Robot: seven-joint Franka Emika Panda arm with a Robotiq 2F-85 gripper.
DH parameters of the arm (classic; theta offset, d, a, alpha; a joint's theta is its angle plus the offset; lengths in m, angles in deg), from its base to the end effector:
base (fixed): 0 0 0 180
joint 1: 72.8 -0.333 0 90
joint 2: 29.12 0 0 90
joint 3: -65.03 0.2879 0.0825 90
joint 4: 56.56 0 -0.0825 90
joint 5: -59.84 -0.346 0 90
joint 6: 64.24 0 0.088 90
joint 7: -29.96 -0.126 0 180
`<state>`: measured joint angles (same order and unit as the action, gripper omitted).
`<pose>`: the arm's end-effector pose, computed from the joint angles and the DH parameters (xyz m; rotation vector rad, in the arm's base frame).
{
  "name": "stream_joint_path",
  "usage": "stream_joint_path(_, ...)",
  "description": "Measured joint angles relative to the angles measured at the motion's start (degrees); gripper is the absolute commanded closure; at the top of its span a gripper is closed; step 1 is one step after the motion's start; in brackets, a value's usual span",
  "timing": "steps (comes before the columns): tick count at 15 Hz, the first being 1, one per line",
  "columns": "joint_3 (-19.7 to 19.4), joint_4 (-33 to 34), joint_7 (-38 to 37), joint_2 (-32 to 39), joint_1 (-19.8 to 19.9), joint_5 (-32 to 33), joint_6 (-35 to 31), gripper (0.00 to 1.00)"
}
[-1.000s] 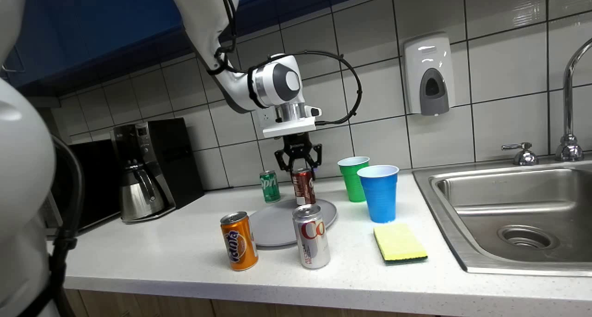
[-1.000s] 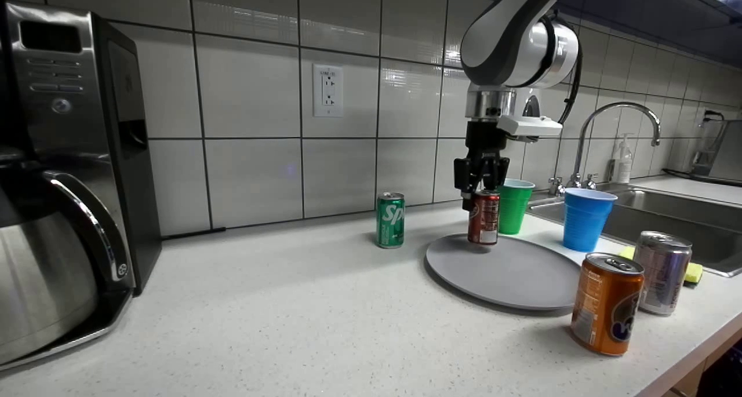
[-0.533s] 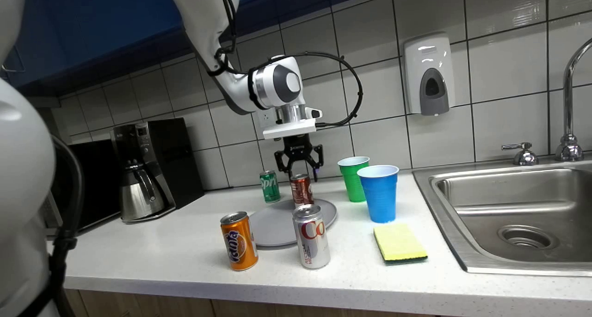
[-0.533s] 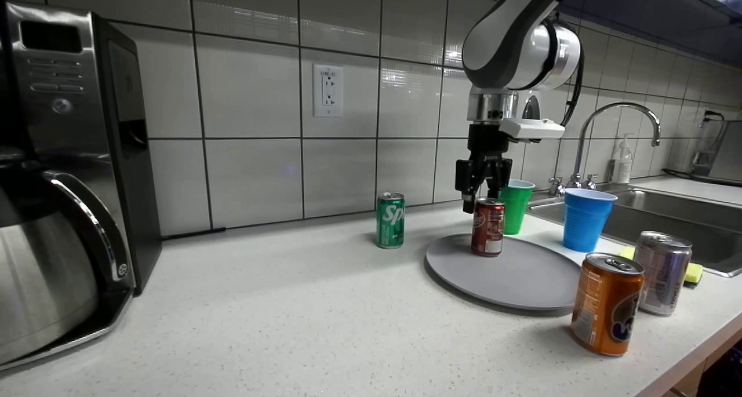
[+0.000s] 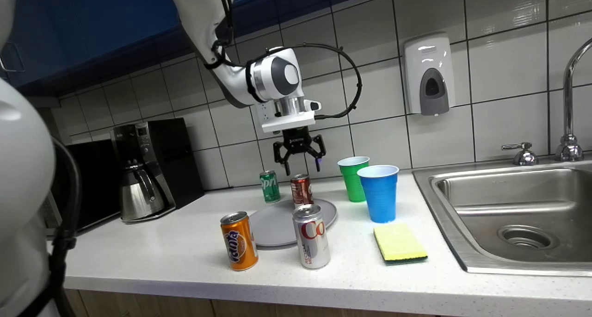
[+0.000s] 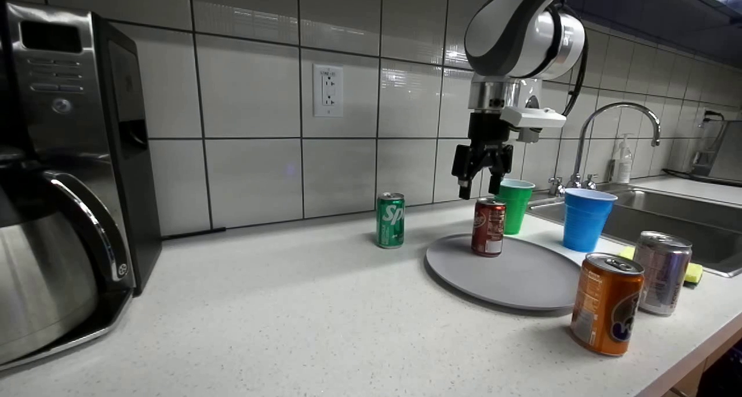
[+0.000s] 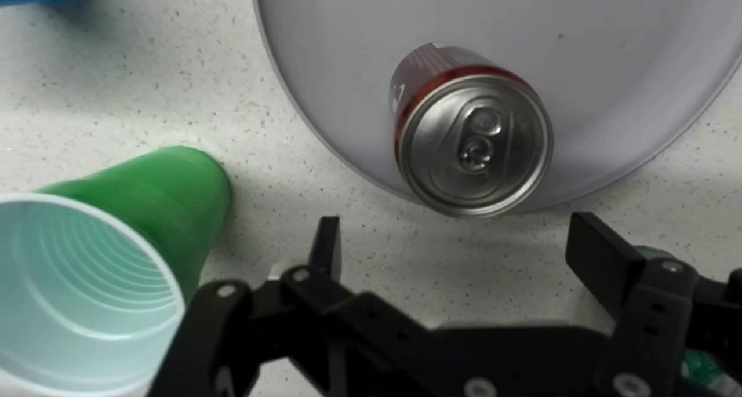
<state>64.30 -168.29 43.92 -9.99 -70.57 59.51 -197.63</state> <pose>0.5807 -0.0296 0.2920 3.1205 0.2956 0.0685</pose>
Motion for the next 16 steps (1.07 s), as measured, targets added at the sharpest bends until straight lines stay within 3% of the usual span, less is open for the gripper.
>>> stream_joint_path(16,3.1,-0.1,0.0,-2.5,-3.2,0.0,0.0,0.00)
